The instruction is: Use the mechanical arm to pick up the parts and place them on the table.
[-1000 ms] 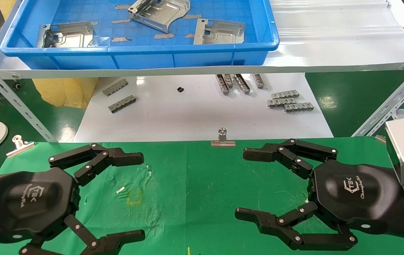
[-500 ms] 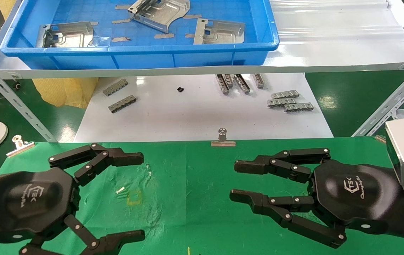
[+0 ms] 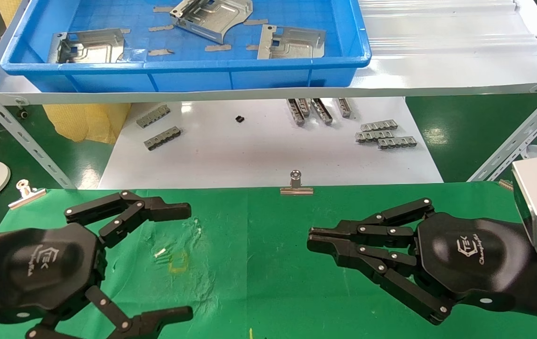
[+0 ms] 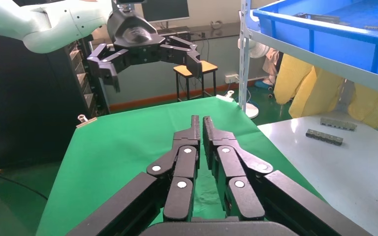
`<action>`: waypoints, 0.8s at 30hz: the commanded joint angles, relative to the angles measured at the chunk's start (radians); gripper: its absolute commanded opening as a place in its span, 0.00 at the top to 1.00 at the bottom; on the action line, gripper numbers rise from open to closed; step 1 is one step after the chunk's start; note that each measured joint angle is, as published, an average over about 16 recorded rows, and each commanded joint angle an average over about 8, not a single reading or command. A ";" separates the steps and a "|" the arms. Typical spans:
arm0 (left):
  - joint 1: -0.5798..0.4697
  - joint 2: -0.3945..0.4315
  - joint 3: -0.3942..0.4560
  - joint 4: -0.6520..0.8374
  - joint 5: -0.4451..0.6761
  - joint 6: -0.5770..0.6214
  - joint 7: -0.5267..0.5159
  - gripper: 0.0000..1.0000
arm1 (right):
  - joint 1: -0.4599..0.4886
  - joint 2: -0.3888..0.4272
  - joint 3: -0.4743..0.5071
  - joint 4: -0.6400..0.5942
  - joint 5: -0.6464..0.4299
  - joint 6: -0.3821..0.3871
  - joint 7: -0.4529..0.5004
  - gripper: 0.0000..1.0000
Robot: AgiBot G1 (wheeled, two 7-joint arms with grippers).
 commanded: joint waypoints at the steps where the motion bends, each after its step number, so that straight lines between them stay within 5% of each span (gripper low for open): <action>1: 0.001 -0.001 -0.001 -0.002 -0.001 0.000 0.000 0.00 | 0.000 0.000 0.000 0.000 0.000 0.000 0.000 1.00; 9: -0.236 0.100 0.034 0.147 0.114 -0.085 -0.017 0.00 | 0.000 0.000 0.000 0.000 0.000 0.000 0.000 1.00; 15: -0.516 0.294 0.114 0.478 0.297 -0.205 0.036 0.00 | 0.000 0.000 0.000 0.000 0.000 0.000 0.000 1.00; 21: -0.735 0.505 0.175 0.848 0.459 -0.472 0.116 0.00 | 0.000 0.000 0.000 0.000 0.000 0.000 0.000 1.00; 22: -0.761 0.534 0.183 0.897 0.480 -0.518 0.127 0.00 | 0.000 0.000 0.000 0.000 0.000 0.000 0.000 0.98; 24: -0.802 0.584 0.197 0.981 0.512 -0.594 0.145 0.00 | 0.000 0.000 0.000 0.000 0.000 0.000 0.000 0.76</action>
